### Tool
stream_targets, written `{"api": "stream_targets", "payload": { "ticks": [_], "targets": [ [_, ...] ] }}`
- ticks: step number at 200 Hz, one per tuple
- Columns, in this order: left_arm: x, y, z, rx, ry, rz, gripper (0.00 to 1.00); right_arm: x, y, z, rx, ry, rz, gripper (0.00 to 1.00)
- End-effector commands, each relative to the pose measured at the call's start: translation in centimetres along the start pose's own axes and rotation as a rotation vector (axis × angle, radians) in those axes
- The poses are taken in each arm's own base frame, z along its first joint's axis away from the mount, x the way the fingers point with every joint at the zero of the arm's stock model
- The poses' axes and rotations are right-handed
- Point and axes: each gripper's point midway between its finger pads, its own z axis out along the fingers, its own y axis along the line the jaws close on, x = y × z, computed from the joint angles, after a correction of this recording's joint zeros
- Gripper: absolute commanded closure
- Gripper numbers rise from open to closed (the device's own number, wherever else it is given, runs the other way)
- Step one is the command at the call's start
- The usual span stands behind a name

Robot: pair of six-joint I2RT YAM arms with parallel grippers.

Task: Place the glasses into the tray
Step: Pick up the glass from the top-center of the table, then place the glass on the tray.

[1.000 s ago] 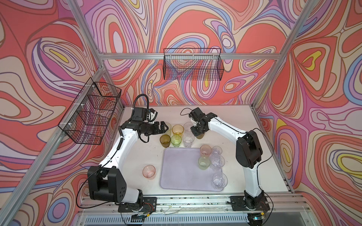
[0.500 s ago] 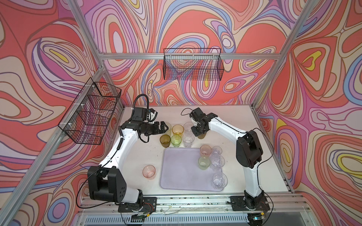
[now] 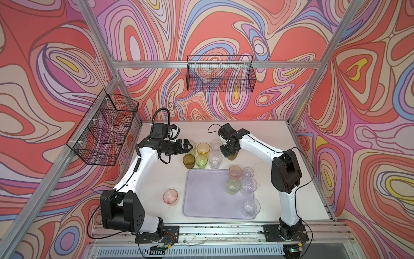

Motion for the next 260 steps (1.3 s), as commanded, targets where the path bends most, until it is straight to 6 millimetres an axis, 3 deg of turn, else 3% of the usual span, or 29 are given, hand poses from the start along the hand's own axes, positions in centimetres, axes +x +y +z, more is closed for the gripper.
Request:
{"api": "stream_targets", "payload": {
  "ticks": [1,106,260],
  "targets": [
    [-0.3,-0.4,-0.6,-0.004,0.000,0.022,0.05,-1.4,-0.6,-3.8,0.002,-0.068,0.024,1.00],
    [-0.3,-0.5,-0.6,0.002,-0.001,0.021,0.05,-0.1,-0.5,-7.5,-0.027,-0.050,0.026,1.00],
    [-0.4,-0.5,-0.6,0.003,-0.003,0.021,0.05,3.4,2.3,-13.6,-0.009,-0.001,-0.041,1.00]
  ]
}}
